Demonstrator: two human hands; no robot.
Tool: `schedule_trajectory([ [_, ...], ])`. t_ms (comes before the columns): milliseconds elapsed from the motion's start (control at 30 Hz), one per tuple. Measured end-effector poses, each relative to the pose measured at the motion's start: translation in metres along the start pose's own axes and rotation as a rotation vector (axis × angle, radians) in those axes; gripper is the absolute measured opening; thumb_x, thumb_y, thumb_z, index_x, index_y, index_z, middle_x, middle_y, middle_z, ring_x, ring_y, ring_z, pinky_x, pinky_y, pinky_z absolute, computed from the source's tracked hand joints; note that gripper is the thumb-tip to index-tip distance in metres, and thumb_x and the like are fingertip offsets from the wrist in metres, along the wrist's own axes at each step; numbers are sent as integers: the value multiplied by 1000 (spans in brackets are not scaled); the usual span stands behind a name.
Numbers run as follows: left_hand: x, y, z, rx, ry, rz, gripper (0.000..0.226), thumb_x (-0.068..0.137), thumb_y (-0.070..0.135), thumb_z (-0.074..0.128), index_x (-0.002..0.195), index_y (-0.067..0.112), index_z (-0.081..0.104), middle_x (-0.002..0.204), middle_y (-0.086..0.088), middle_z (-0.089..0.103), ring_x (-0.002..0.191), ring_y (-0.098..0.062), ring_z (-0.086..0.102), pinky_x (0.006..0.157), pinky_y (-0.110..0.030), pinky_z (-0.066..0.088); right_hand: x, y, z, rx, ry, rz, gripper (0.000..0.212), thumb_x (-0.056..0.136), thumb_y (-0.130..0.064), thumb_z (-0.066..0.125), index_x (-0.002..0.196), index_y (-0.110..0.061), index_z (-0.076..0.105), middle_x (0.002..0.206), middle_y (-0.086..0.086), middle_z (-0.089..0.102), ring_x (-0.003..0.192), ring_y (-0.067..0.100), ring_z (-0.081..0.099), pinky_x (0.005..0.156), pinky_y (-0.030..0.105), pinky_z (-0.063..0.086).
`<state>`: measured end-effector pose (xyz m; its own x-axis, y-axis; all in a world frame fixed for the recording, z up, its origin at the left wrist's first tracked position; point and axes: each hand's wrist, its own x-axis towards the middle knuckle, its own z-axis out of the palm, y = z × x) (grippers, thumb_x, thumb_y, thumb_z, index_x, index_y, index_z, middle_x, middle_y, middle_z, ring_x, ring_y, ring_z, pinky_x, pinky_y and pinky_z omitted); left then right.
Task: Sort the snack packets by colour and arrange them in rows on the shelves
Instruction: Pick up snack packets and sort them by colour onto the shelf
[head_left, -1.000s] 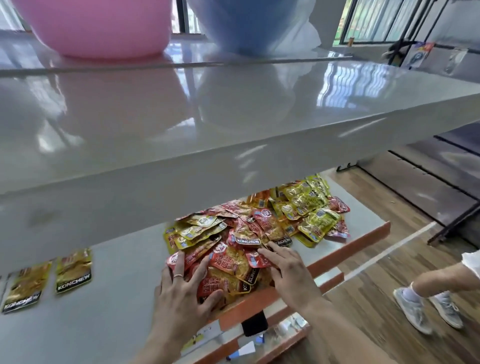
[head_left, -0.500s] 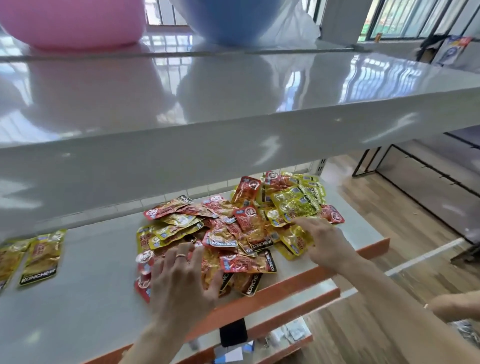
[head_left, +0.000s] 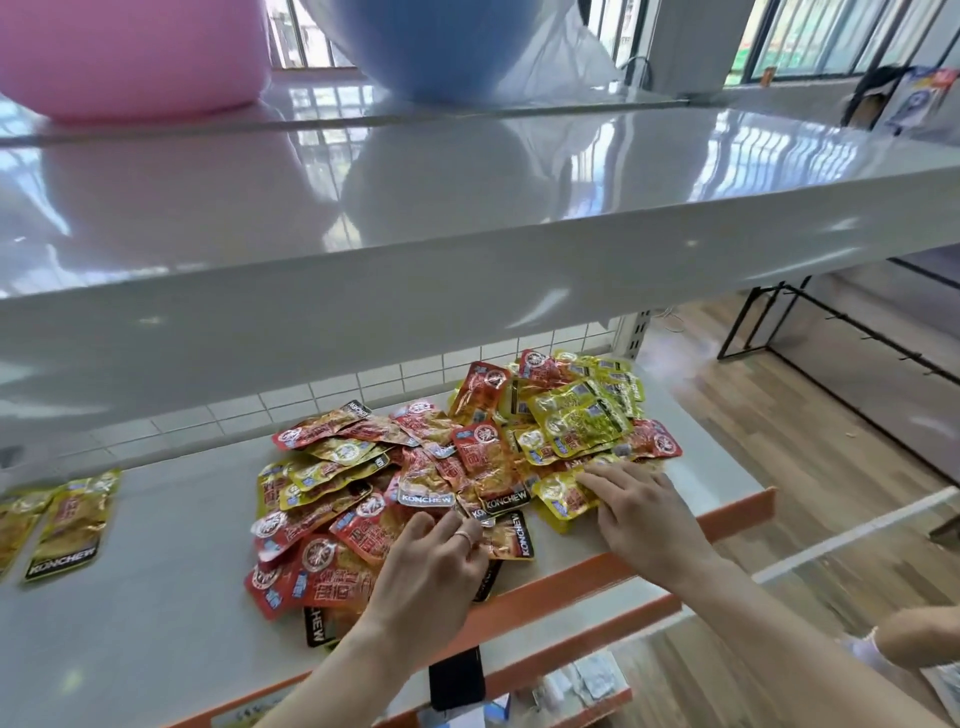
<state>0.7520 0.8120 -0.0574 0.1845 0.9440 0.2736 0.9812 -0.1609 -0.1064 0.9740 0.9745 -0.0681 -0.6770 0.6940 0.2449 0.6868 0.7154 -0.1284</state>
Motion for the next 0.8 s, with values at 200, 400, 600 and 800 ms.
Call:
schedule_trajectory([
  [200,1,4,-12,-30,375,-6,23,71,15,73,93,18,77,89,-1,66,74,-20,58,67,-33,36,4,-1,-12,220,267,1,29,84,-4,73,112,-12,72,98,-2,74,92,23,68,76,39,57],
  [400,-4,5,-39,-471,560,-296,24,92,20,59,112,30,66,57,12,62,39,-4,50,36,-18,37,18,-33,-37,645,307,168,18,94,-10,64,109,-11,73,82,-13,70,68,8,67,59,26,56],
  [600,-36,8,-67,-1090,537,-910,24,87,14,70,94,38,72,79,14,76,63,-11,70,58,-24,56,24,-101,-38,1161,92,285,26,96,-7,60,85,-28,71,78,-4,75,79,26,70,68,34,59],
  [800,-88,-9,-78,-1376,639,-1125,37,96,-12,49,98,14,75,96,-8,78,96,-24,74,77,-27,60,21,-181,-20,1296,-73,279,21,97,-12,60,82,-22,72,83,10,74,87,41,67,77,55,56],
])
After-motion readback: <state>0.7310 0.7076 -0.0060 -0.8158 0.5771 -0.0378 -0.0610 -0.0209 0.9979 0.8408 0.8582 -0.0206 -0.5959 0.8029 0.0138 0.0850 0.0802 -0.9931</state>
